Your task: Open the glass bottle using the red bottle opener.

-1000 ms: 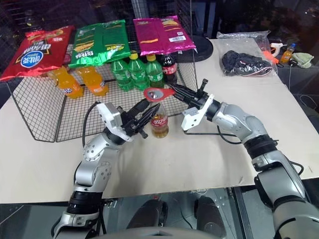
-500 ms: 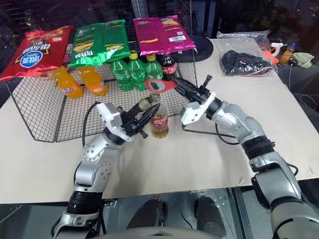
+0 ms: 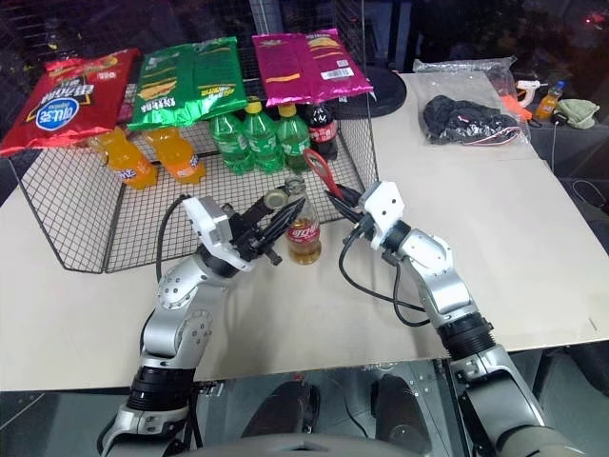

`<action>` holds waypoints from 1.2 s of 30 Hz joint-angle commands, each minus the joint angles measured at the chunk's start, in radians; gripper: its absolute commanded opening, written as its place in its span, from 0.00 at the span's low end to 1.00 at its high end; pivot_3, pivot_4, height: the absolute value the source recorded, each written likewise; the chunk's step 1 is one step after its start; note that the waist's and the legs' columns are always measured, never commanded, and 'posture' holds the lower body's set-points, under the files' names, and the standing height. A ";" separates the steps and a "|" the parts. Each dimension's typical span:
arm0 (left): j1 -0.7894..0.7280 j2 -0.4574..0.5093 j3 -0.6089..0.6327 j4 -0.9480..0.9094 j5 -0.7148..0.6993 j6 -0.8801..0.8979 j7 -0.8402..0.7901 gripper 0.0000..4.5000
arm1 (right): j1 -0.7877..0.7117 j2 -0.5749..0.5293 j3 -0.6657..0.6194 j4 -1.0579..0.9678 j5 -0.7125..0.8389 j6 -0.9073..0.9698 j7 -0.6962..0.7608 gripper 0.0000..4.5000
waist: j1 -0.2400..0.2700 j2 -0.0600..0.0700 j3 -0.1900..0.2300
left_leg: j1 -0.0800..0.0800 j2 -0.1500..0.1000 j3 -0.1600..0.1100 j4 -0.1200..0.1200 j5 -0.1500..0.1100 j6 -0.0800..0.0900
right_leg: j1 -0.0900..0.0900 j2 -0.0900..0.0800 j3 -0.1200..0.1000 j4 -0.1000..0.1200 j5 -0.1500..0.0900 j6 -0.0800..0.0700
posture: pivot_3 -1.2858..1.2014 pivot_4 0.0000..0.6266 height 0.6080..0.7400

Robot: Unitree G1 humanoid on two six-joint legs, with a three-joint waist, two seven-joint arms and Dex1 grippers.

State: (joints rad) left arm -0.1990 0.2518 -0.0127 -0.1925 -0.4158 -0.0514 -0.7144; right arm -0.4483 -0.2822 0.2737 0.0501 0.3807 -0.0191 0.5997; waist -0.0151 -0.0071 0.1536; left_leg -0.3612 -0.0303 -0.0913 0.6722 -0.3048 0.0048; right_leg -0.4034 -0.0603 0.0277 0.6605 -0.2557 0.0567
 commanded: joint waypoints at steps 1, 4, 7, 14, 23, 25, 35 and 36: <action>0.017 0.011 -0.015 0.003 0.011 0.024 0.002 0.23 | 0.013 -0.001 -0.020 -0.133 0.095 0.203 0.021 0.00 | 0.001 0.000 0.000 | 0.000 0.000 0.000 0.000 0.000 0.000 | 0.000 0.000 0.000 0.000 0.000 0.000 | 0.52 0.24 1.00; 0.018 0.011 -0.014 0.001 0.013 0.025 0.005 0.45 | 0.016 0.005 -0.032 -0.173 0.109 0.279 0.011 0.00 | 0.001 0.000 0.000 | 0.000 0.000 0.000 0.000 0.000 0.000 | 0.000 0.000 0.000 0.000 0.000 0.000 | 0.52 0.24 1.00; 0.019 0.010 -0.014 -0.001 0.018 0.029 0.008 0.70 | 0.017 0.013 -0.042 -0.189 0.099 0.316 0.004 0.00 | 0.000 0.000 0.001 | -0.003 -0.001 0.001 0.000 0.000 0.000 | -0.003 0.000 0.000 0.000 0.000 0.000 | 0.52 0.24 1.00; 0.017 0.006 -0.012 0.003 0.032 0.027 0.011 0.79 | 0.008 0.026 -0.088 -0.144 0.027 0.292 -0.032 0.00 | 0.001 0.000 0.001 | -0.008 -0.001 0.001 -0.001 0.000 0.000 | -0.008 0.000 0.000 0.000 0.000 0.000 | 0.52 0.24 1.00; 0.053 0.029 0.002 -0.046 0.020 0.039 0.001 0.79 | 0.014 -0.001 -0.152 -0.103 -0.009 0.281 -0.007 0.00 | -0.001 0.000 0.001 | -0.008 -0.001 0.002 -0.002 0.000 0.000 | -0.009 0.000 0.001 0.000 0.000 0.000 | 0.52 0.24 1.00; 0.074 0.046 0.009 -0.072 0.008 0.053 -0.005 0.79 | 0.025 -0.028 -0.162 -0.115 0.001 0.314 0.016 0.00 | -0.001 0.000 0.001 | -0.008 -0.001 0.002 -0.002 0.000 0.000 | -0.009 0.000 0.001 0.000 0.000 0.000 | 0.52 0.24 1.00; 0.273 0.138 0.068 -0.200 -0.052 0.092 -0.028 0.80 | 0.146 -0.218 -0.165 -0.251 0.128 0.637 0.163 0.09 | -0.001 0.000 0.001 | -0.009 0.000 0.002 -0.003 0.000 0.000 | -0.008 -0.002 0.001 -0.002 0.000 0.000 | 0.52 0.24 1.00; 0.299 0.150 0.081 -0.207 -0.051 0.091 -0.031 0.80 | 0.153 -0.224 -0.173 -0.265 0.144 0.662 0.164 0.19 | -0.002 0.000 0.001 | -0.009 0.000 0.002 -0.003 0.000 0.000 | -0.008 -0.002 0.001 -0.002 0.000 0.000 | 0.52 0.24 1.00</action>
State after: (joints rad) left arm 0.0724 0.3827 0.0358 -0.3488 -0.4495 0.0446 -0.7368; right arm -0.2956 -0.4975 0.1341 -0.1527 0.4830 0.6069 0.7454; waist -0.0169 -0.0071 0.1549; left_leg -0.3698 -0.0301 -0.0895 0.6693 -0.3051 0.0052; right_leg -0.4118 -0.0620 0.0285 0.6581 -0.2557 0.0568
